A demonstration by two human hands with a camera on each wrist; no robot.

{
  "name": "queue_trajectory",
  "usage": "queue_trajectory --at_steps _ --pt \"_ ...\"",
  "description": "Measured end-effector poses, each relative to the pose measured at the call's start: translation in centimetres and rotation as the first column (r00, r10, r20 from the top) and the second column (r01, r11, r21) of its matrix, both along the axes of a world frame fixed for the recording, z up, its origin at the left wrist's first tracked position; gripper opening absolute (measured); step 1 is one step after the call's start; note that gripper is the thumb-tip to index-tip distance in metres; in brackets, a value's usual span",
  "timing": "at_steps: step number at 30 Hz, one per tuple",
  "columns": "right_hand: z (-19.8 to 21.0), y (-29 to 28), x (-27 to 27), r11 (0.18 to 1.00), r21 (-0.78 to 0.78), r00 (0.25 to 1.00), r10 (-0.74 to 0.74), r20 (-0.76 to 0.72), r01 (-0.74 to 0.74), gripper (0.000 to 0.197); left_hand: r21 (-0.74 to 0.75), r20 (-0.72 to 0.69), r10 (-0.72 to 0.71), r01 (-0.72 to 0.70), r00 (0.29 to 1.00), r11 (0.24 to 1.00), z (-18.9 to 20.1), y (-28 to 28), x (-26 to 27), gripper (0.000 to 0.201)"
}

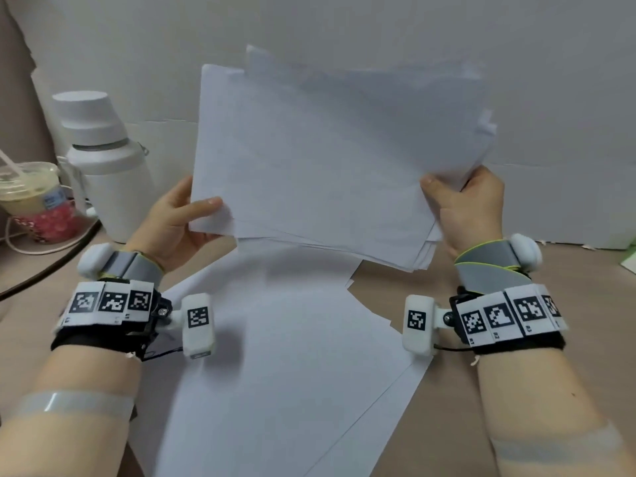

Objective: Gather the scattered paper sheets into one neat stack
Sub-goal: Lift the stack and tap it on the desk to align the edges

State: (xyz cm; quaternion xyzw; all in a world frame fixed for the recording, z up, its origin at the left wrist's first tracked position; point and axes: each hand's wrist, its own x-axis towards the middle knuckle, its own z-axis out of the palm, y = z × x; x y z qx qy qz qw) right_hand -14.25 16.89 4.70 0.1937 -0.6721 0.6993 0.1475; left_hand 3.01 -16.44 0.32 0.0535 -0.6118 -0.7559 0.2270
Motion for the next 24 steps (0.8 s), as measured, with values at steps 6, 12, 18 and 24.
queue_trajectory --at_steps 6,12,18,24 --pt "-1.5 0.0 -0.5 0.996 0.031 0.996 0.078 0.034 -0.079 0.027 -0.220 0.061 0.282 -0.263 0.957 0.939 0.3 1.9 -1.9 0.032" --pt "-3.2 -0.6 -0.3 0.983 0.000 0.974 0.180 0.135 -0.182 0.026 -0.222 -0.011 0.308 -0.302 0.951 0.927 -0.1 1.3 -1.6 0.021" --pt "-3.7 -0.8 -0.7 0.971 -0.013 0.949 0.237 0.207 -0.239 0.028 -0.340 0.025 0.209 -0.188 0.978 0.921 0.2 0.9 -0.6 0.060" --pt "-3.7 -1.1 -0.5 0.975 -0.001 0.952 0.219 0.213 -0.224 0.028 -0.484 0.290 0.047 0.104 0.956 0.869 0.5 1.5 -0.2 0.044"
